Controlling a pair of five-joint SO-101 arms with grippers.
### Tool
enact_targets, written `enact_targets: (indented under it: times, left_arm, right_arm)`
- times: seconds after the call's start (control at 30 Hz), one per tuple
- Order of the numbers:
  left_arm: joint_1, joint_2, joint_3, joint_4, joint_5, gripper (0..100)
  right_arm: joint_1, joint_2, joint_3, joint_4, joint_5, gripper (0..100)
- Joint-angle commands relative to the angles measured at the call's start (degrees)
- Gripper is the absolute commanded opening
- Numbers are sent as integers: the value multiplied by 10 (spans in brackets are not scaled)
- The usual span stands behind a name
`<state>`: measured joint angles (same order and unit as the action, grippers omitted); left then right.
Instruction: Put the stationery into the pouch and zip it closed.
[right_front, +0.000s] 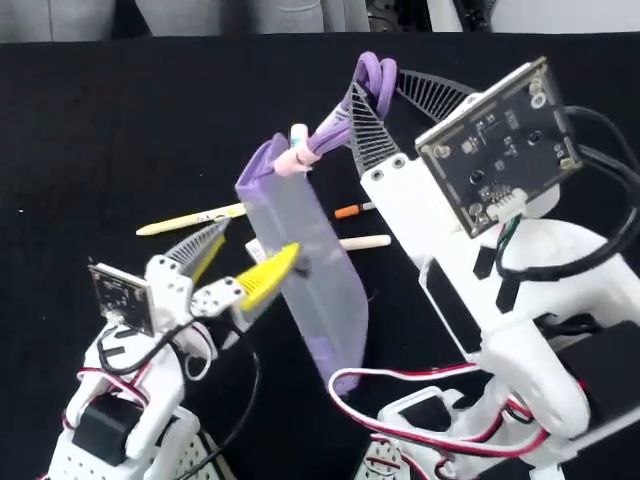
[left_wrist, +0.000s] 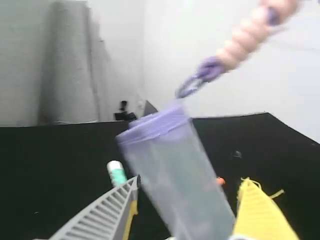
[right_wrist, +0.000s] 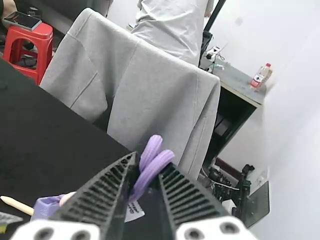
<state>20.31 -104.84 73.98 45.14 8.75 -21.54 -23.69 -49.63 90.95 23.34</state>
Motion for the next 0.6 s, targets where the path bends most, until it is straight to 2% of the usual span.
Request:
enact_targets:
  times: [0.0, 0.13, 0.4, 0.57]
  left_arm:
    - [33, 3, -33, -11, 8, 315]
    - [32, 3, -37, -34, 18, 287]
    - [31, 5, 29, -117, 18, 288]
    - [31, 76, 4, -134, 21, 288]
  right_arm:
    - [-5, -7, -1, 7, -4, 11]
    - [-6, -12, -7, 33, -4, 11]
    - [-6, -70, -2, 63, -5, 11]
    - [-6, -102, -2, 82, -5, 11]
